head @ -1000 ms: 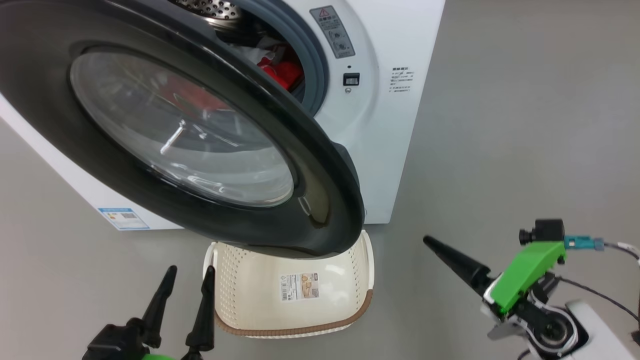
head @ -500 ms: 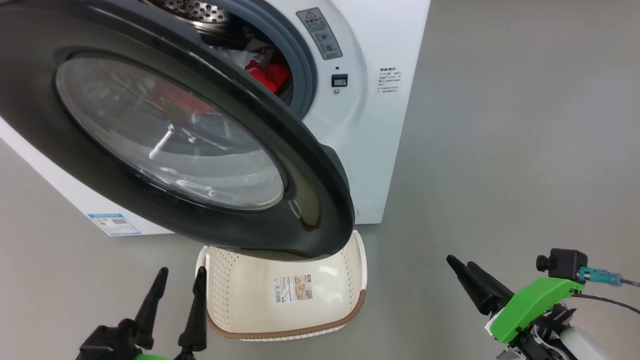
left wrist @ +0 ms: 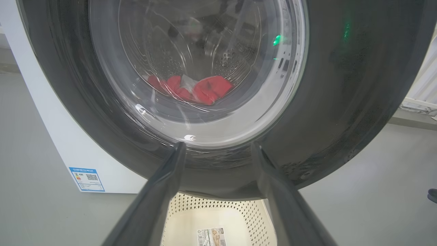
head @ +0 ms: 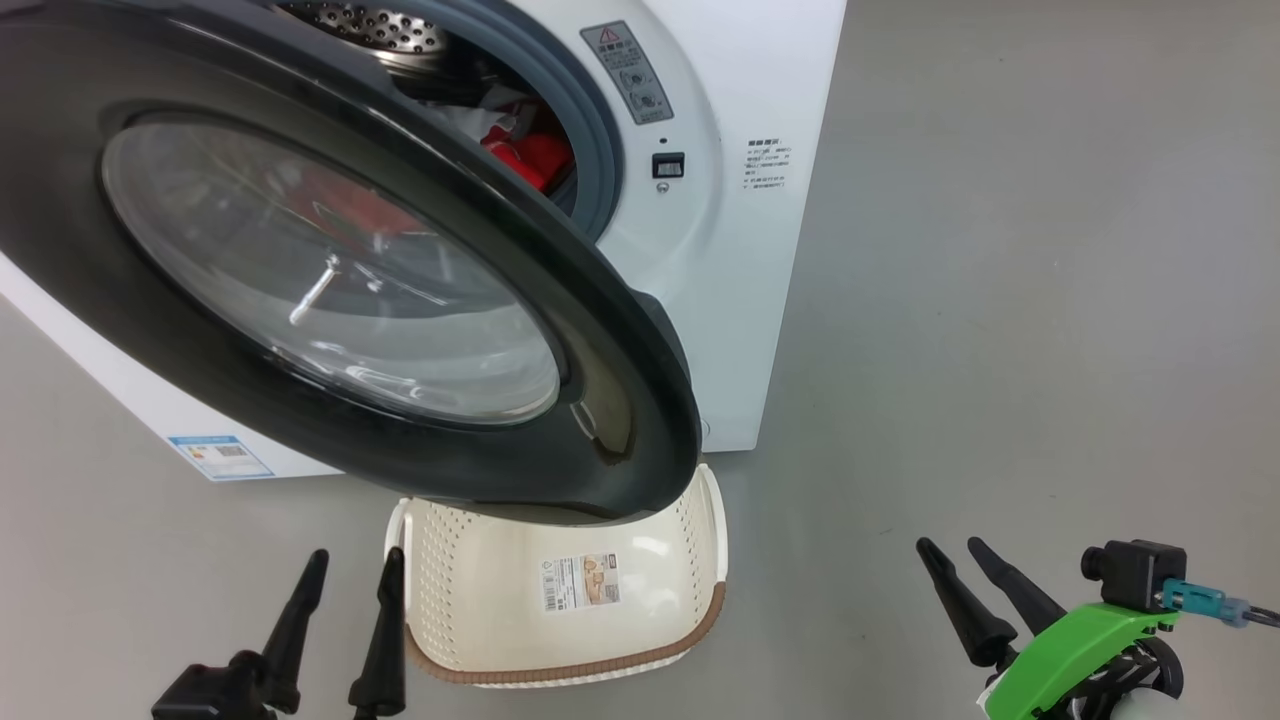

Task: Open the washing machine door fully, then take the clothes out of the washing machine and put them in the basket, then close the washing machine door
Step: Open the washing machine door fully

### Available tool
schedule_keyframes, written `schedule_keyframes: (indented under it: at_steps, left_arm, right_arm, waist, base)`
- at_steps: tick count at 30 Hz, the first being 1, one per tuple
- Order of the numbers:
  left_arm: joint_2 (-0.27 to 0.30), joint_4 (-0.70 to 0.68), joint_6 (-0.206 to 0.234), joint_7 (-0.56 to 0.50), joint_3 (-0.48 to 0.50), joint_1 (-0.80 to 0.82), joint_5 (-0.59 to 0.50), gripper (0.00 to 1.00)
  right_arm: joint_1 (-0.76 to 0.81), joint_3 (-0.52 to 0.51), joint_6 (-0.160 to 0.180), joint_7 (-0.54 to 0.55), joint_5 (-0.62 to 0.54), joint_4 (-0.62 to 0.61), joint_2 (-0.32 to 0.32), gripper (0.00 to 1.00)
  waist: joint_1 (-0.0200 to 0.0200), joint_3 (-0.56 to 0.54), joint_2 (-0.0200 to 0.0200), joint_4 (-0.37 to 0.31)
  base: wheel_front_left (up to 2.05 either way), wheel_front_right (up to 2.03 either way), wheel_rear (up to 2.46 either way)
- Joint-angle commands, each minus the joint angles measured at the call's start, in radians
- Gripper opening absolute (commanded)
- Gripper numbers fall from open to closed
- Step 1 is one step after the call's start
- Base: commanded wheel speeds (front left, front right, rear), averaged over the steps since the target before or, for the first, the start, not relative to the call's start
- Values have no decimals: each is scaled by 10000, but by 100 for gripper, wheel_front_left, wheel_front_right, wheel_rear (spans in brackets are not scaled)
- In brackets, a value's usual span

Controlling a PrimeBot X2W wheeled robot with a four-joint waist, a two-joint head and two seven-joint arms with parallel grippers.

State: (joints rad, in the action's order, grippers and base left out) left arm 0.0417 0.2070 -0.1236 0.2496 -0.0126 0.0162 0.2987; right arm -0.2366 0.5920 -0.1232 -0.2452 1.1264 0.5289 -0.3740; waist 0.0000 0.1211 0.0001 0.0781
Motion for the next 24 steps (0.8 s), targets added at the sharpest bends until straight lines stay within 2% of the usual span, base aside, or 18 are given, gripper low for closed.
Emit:
schedule_keyframes:
  at_steps: [1,10,20,24]
  left_arm:
    - [85,-206,-23,122,370,50,-89,100]
    - [85,-247,-31,122,394,32,-99,100]
    - [85,-274,-9,122,363,-14,-100,100]
    - [85,-298,18,122,355,-55,-105,100]
  right_arm:
    - [-227,121,-75,-145,-322,-142,-172,100]
    - [774,-2262,-75,-164,-3270,-1191,496,100]
    - [2112,-5077,-75,-165,-6629,-2750,1776,100]
    - [2616,-5864,-75,-165,-7344,-3352,2348,100]
  waist:
    - [0,-10,-1,-2]
    - [0,-11,-1,-17]
    - [0,-98,-1,5]
    - [0,-150,-1,21]
  base:
    - [0,0,0]
    - [0,0,0]
    - [0,0,0]
    - [0,0,0]
